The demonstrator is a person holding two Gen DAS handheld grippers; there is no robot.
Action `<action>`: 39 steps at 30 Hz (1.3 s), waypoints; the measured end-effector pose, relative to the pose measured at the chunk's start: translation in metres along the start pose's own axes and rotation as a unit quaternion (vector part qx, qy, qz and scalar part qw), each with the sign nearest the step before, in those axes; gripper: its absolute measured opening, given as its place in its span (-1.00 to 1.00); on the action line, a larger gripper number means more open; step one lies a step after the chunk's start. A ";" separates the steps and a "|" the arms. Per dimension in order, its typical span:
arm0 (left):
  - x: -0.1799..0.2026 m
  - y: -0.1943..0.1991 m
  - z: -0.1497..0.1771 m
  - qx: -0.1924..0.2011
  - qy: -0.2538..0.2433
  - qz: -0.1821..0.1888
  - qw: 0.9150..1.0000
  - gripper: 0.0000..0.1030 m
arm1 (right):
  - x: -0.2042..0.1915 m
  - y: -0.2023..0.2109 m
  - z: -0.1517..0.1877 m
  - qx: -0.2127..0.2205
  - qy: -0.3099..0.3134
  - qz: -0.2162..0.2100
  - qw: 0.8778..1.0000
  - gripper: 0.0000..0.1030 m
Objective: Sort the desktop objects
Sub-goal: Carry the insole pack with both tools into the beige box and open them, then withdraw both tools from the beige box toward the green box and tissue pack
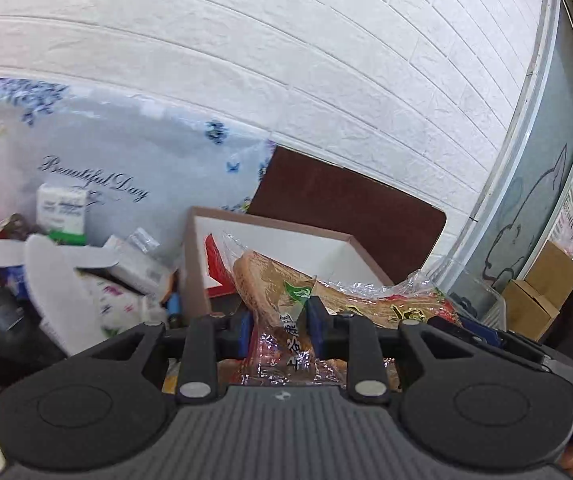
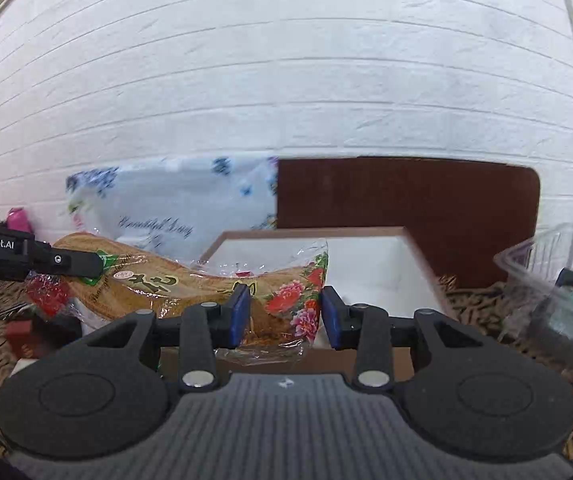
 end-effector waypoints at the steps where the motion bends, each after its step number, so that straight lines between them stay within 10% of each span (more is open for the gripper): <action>1: 0.003 -0.009 -0.002 -0.002 -0.001 0.001 1.000 -0.45 | 0.007 -0.006 -0.004 0.003 -0.002 0.006 1.000 -0.27; 21: 0.000 -0.131 0.019 -0.081 -0.008 -0.030 0.996 -0.37 | 0.085 -0.109 0.040 -0.078 -0.042 0.034 0.996 -0.27; 24: 0.001 -0.132 0.018 -0.076 -0.012 -0.024 0.997 0.17 | 0.086 -0.113 0.045 -0.085 -0.040 0.038 0.995 -0.18; 28: 0.005 -0.124 0.016 -0.054 -0.011 -0.008 0.998 0.90 | 0.080 -0.111 0.043 -0.072 -0.031 0.034 0.996 0.42; 39: 0.008 -0.112 0.018 -0.064 -0.007 -0.002 0.998 0.95 | 0.056 -0.102 0.036 -0.055 0.009 0.033 0.998 0.67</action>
Point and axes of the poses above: each gripper's, at about its wrist camera, not at the fingertips, and y roughly against the way its jaws point, x to its right, z to its underside, the point moved 4 cm from there along -y, roughly the way its jaws point, and after that the axes turned 6 degrees about y, right-handed, at the moved point
